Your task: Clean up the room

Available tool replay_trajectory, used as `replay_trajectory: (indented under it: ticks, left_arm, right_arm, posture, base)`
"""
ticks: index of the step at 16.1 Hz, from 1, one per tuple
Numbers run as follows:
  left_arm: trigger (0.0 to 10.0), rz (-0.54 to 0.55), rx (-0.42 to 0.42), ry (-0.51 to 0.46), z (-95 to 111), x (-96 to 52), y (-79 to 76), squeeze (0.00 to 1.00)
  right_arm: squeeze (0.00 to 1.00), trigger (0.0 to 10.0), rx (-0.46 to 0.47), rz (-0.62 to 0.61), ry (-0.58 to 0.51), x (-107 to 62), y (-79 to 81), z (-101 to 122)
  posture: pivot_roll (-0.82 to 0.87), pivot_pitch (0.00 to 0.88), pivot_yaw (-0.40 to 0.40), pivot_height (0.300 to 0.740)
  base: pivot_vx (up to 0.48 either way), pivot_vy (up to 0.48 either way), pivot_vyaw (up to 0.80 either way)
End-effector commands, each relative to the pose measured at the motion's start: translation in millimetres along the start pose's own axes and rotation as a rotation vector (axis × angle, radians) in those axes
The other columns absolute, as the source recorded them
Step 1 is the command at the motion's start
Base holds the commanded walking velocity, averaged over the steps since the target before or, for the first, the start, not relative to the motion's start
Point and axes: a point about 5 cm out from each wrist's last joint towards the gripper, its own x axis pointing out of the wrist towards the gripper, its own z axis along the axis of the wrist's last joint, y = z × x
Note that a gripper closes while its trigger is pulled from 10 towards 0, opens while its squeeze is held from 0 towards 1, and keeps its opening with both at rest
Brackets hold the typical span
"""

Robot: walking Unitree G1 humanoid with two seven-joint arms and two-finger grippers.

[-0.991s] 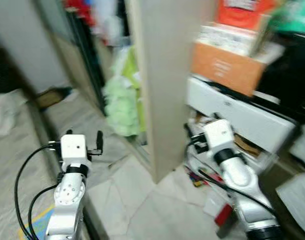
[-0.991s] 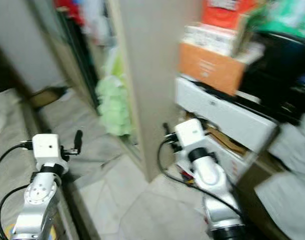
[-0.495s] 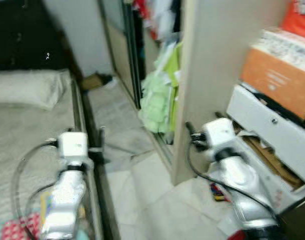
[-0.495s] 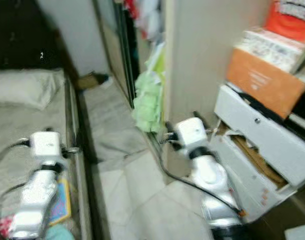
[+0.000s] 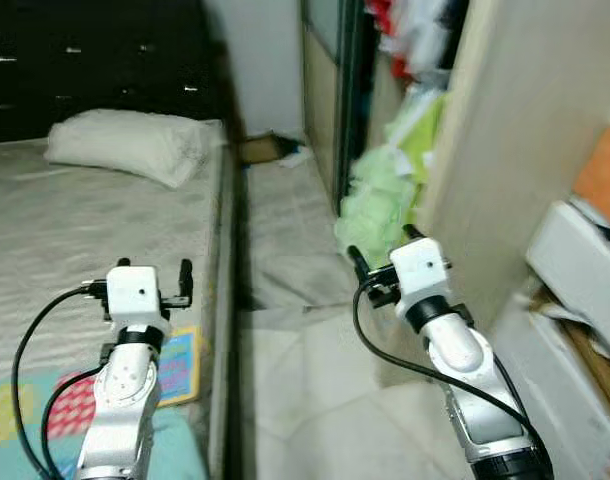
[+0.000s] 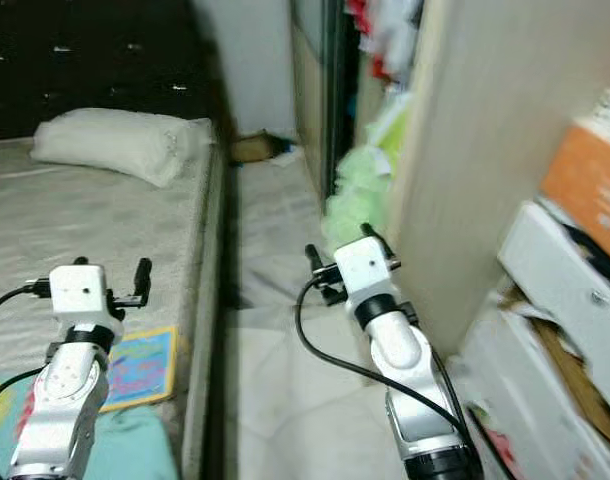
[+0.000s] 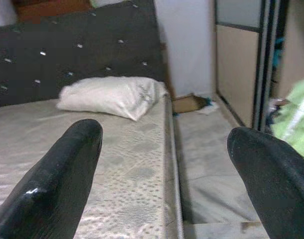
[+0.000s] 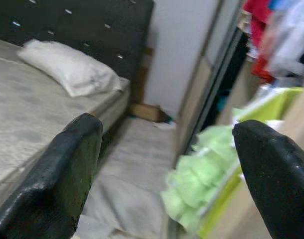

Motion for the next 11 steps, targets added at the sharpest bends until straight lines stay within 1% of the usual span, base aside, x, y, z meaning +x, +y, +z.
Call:
replay_trajectory:
  ticks: [1,4,5,10,11]
  left_arm:
    - [10.0,-0.011,-0.006,-0.008,2.4,1.1,-3.3,0.00]
    - [10.0,-0.015,-0.011,-0.006,1.8,1.9,-3.7,0.00]
    - [10.0,-0.015,-0.013,-0.005,1.7,2.3,-3.7,0.00]
    - [10.0,-0.024,-0.013,-0.007,2.0,3.2,-3.9,0.00]
    - [10.0,-0.055,-0.020,-0.026,4.7,3.0,-7.1,0.00]
  right_arm:
    - [0.00,10.0,-0.011,-0.009,-0.006,-0.4,-6.0,1.4]
    - [0.00,10.0,-0.008,-0.010,-0.016,0.4,-5.8,2.7]
    - [0.00,10.0,-0.009,-0.012,-0.018,0.8,-6.0,3.3]
    - [0.00,10.0,0.021,-0.025,-0.019,0.0,-7.5,2.2]
    - [0.00,10.0,0.021,-0.025,-0.022,0.4,-7.4,2.9]
  posture:
    - [-0.22,0.000,0.054,0.740]
    - [-0.22,0.000,0.055,0.740]
    - [-0.22,0.000,0.055,0.740]
    - [-0.22,0.000,0.057,0.740]
    - [-0.22,0.000,0.057,0.740]
  base:
    - [0.000,0.000,0.80]
    - [0.000,0.000,0.80]
    - [0.000,0.000,0.43]
    - [0.000,0.000,0.00]
    - [0.000,0.000,0.00]
